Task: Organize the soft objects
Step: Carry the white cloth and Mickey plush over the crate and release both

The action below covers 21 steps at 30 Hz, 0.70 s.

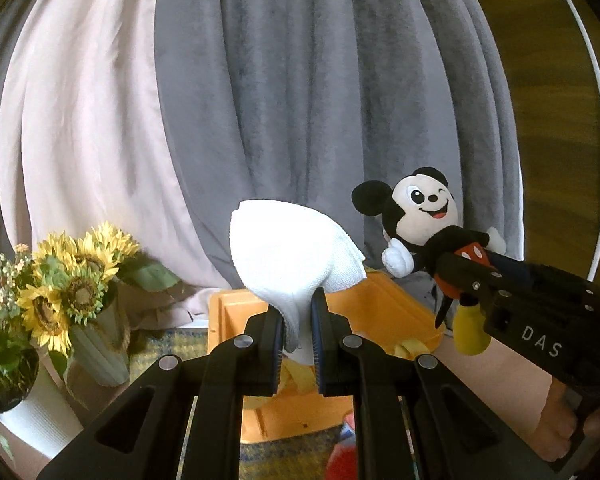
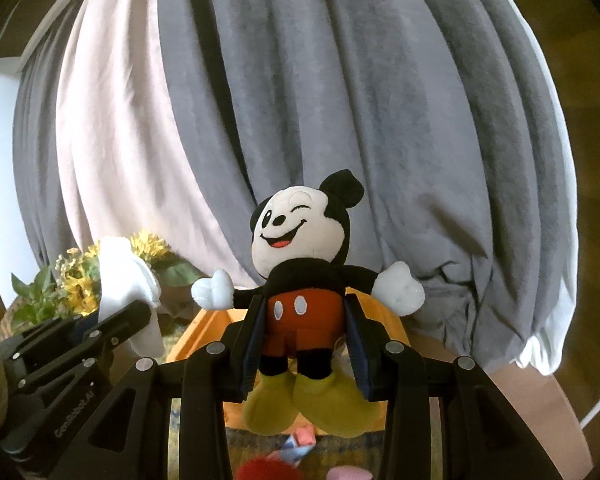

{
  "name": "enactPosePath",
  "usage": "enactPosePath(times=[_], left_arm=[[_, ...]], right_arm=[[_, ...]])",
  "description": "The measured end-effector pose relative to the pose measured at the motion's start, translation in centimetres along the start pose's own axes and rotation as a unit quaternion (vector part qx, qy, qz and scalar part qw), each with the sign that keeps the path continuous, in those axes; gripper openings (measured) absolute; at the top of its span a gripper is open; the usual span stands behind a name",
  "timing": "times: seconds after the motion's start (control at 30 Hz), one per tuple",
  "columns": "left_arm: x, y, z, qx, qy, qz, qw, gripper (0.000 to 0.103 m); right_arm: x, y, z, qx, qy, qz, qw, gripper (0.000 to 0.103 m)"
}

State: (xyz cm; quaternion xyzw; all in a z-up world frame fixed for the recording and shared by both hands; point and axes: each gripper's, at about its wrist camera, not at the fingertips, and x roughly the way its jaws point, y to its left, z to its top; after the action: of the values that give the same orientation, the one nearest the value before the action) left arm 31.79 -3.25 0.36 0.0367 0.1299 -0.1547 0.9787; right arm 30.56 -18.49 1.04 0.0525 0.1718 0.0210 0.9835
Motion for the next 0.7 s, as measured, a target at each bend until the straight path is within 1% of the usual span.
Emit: enactPosePath(times=[0.17, 0.3, 0.53, 0.57, 0.7], left_arm=[[2.2, 1.0, 0.6, -0.002, -0.001, 0.004, 1.0, 0.014], [4.4, 1.5, 0.6, 0.001, 0.01, 0.007, 0.9999, 0.014], [9.1, 2.3, -0.4, -0.007, 0.047, 0.005, 0.9989, 0.014], [9.6, 2.2, -0.5, -0.012, 0.07, 0.004, 0.9975, 0.014], [11.9, 2.2, -1.2, -0.011, 0.092, 0.003, 0.9957, 0.014]], right_arm=[[2.0, 0.0, 0.6, -0.004, 0.003, 0.003, 1.0, 0.039], [4.5, -0.1, 0.9, -0.01, 0.014, 0.008, 1.0, 0.039], [8.9, -0.8, 0.6, -0.011, 0.044, 0.009, 0.999, 0.039], [9.5, -0.9, 0.6, -0.011, 0.049, 0.008, 0.999, 0.039], [11.8, -1.5, 0.0, -0.01, 0.066, 0.008, 0.998, 0.039]])
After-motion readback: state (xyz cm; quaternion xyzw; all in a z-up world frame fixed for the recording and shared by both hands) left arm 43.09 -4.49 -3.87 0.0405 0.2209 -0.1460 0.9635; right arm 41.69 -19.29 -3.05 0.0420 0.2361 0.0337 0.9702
